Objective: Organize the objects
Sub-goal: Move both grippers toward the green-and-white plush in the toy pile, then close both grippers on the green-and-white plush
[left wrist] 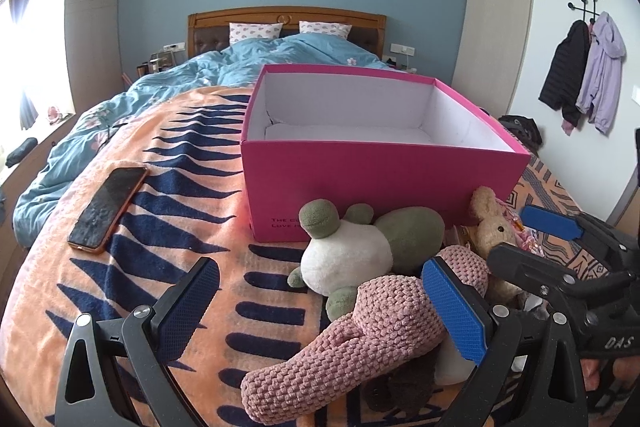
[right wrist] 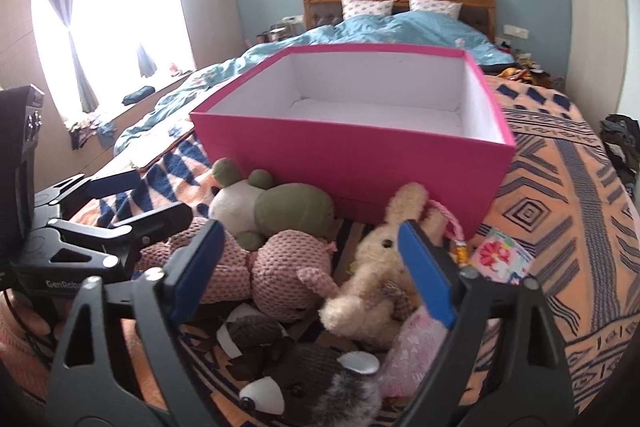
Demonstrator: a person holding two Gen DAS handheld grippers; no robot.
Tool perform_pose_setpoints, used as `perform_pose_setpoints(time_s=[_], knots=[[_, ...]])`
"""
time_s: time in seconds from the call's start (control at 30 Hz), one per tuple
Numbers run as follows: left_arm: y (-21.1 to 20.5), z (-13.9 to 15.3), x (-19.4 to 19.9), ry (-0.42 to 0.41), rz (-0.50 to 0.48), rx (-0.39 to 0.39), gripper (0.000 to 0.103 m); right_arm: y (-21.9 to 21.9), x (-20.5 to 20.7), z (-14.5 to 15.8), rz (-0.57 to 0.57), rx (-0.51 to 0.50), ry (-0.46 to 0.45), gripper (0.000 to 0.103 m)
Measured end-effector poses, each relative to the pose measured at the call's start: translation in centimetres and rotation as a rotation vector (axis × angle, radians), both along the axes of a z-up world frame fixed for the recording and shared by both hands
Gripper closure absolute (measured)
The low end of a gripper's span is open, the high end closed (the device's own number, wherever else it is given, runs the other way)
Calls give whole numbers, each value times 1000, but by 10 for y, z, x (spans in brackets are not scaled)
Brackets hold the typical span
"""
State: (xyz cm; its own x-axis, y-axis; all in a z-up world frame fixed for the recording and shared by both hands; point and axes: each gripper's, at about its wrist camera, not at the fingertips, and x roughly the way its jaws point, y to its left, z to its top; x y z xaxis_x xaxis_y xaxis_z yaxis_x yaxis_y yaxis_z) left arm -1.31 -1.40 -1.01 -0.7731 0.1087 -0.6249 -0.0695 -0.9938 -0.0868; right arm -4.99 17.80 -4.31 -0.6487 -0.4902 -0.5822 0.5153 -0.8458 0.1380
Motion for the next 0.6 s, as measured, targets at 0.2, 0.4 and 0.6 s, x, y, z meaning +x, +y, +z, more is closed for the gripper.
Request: perform_pose_setpoints(time_s=[0.2, 0.4, 0.6], knots=[[-7, -8, -14, -51, -45, 24, 4, -14, -24, -5, 60, -5, -92, 32], [-14, -15, -33, -103, -106, 85, 7, -25, -51, -11, 82, -12, -174, 39], [-18, -24, -50, -159, -181, 157, 12, -33, -69, -21, 93, 2, -236, 43]])
